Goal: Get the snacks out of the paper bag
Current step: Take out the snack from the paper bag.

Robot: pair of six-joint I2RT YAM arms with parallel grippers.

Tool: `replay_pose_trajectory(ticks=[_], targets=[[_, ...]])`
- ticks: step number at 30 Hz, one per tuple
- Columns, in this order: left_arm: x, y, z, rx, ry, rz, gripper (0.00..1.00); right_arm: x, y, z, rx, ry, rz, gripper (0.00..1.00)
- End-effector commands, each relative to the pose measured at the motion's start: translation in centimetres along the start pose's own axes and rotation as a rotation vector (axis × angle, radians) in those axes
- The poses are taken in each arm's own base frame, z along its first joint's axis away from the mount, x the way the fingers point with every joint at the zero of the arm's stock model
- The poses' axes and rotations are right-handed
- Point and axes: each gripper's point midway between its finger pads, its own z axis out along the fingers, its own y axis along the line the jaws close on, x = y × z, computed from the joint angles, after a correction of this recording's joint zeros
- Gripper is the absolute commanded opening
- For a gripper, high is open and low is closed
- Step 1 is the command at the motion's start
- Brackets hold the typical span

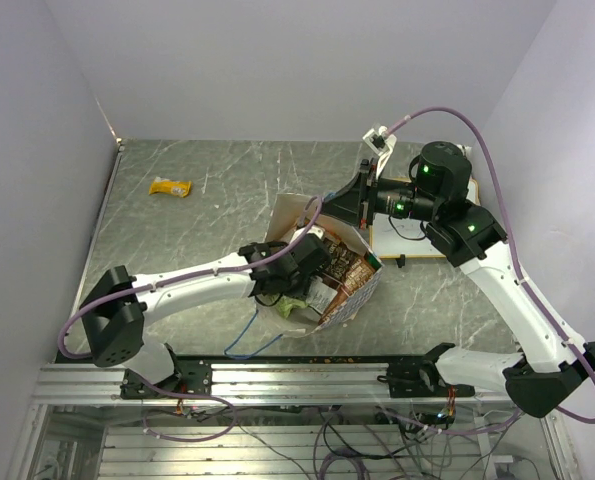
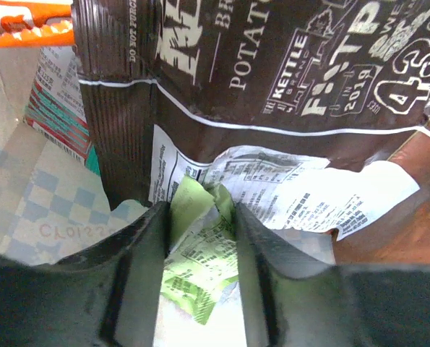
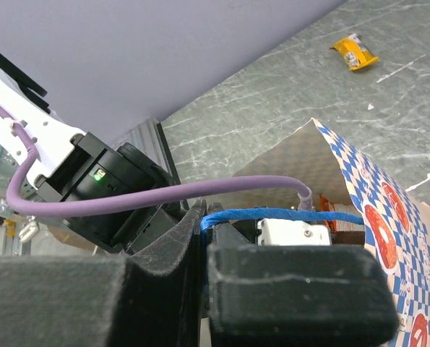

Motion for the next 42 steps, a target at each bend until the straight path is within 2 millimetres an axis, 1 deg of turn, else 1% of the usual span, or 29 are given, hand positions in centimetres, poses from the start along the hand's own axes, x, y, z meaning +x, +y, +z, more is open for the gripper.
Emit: replay_pose_trajectory(ticks=[1, 7, 10, 13, 16, 20, 25, 29, 33, 35, 37, 40, 42], targets=[[0.7, -0.3, -0.7, 0.029, 0.016, -0.031, 0.42, -1.5, 1.6, -0.6, -0.039, -0.054, -0.062, 0.0], [-0.2, -0.6, -2.1, 0.039, -0.004, -0.046, 0.16, -1.5, 1.4, -0.6, -0.036, -0.052, -0.066, 0.0], [-0.7, -0.8, -2.7, 0.046, -0.015, -0.05, 0.08, -1.5, 1.4, -0.6, -0.033, -0.052, -0.069, 0.0], [-1.3, -1.1, -3.5, 0.057, -0.02, -0.052, 0.07, -1.4, 1.3, -0.6, -0.026, -0.048, -0.069, 0.0], [-2.3, -1.7, -4.9, 0.086, -0.033, -0.058, 0.07, -1.4, 1.2, -0.7, -0.019, -0.047, -0.073, 0.0], [-4.8, -2.7, -8.2, 0.165, -0.094, -0.077, 0.07, -1.5, 1.0, -0.8, -0.003, -0.047, -0.078, 0.0], [-7.8, -3.6, -13.1, 0.288, -0.2, -0.099, 0.07, -1.6, 0.4, -0.9, 0.031, -0.054, -0.078, 0.0], [-9.8, -3.9, -17.1, 0.379, -0.278, -0.112, 0.07, -1.7, -0.1, -1.1, 0.07, -0.071, -0.073, 0.0], [-12.3, -3.8, -21.3, 0.445, -0.379, -0.118, 0.07, -1.5, -0.6, -1.3, 0.1, -0.074, -0.065, 0.0], [-13.6, -3.4, -23.4, 0.456, -0.434, -0.126, 0.07, -1.5, -0.7, -1.3, 0.109, -0.075, -0.062, 0.0], [-14.6, -2.4, -25.2, 0.443, -0.489, -0.147, 0.07, -1.4, -0.9, -1.3, 0.118, -0.076, -0.058, 0.0], [-16.1, 0.3, -27.7, 0.377, -0.579, -0.202, 0.07, -1.4, -1.0, -1.4, 0.13, -0.082, -0.052, 0.0], [-17.0, 2.8, -28.9, 0.295, -0.635, -0.262, 0.07, -1.5, -1.1, -1.4, 0.137, -0.088, -0.051, 0.0]])
